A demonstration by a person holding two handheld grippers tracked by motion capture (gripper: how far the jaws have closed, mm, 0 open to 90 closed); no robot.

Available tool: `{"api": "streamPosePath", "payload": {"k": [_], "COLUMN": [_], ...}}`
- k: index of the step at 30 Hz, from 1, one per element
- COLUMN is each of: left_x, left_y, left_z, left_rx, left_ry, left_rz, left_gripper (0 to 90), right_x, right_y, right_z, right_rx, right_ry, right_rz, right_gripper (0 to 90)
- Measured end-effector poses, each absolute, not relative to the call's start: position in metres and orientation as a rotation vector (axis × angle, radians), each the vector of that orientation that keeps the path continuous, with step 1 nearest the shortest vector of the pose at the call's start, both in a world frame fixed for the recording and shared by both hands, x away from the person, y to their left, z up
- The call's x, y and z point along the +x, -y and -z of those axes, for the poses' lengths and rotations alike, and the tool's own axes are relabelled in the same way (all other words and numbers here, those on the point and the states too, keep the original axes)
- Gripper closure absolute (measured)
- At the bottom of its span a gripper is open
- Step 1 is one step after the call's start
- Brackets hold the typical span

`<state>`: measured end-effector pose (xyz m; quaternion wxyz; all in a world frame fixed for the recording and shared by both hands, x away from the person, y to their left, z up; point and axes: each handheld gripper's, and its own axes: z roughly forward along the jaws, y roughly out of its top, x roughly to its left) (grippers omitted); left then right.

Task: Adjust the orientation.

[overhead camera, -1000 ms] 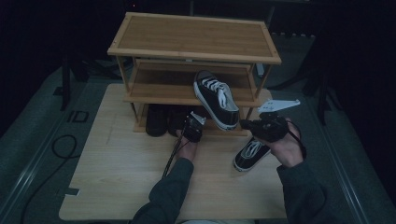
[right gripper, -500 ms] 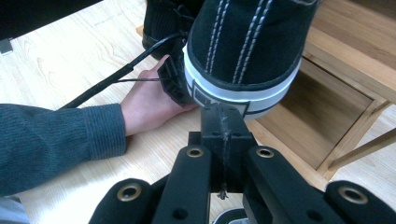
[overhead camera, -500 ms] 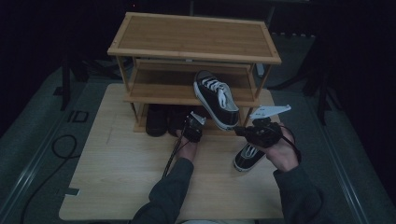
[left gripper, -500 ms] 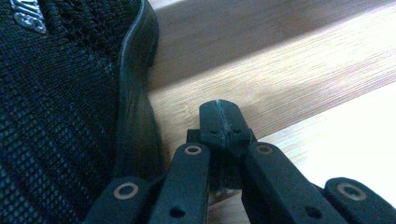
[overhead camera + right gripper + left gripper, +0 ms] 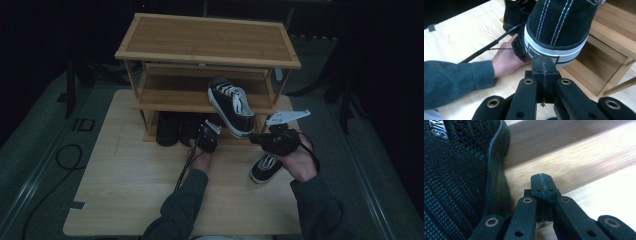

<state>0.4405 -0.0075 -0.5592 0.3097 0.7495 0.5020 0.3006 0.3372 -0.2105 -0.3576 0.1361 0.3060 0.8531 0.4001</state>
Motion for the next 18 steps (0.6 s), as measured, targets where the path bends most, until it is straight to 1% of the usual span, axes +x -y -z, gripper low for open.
{"api": "streamPosePath", "payload": {"k": [18], "left_x": [0.440], "left_y": [0.007], "left_z": [0.559], "left_rx": [1.983], "left_ry": [-1.325], "left_rz": [-0.794], "left_gripper": [90.0], "right_x": [0.348], "right_y": [0.192], "right_z": [0.357], "right_rx": [0.871], "right_ry": [-2.467], "right_rz": [-1.175], "right_gripper": [90.0]}}
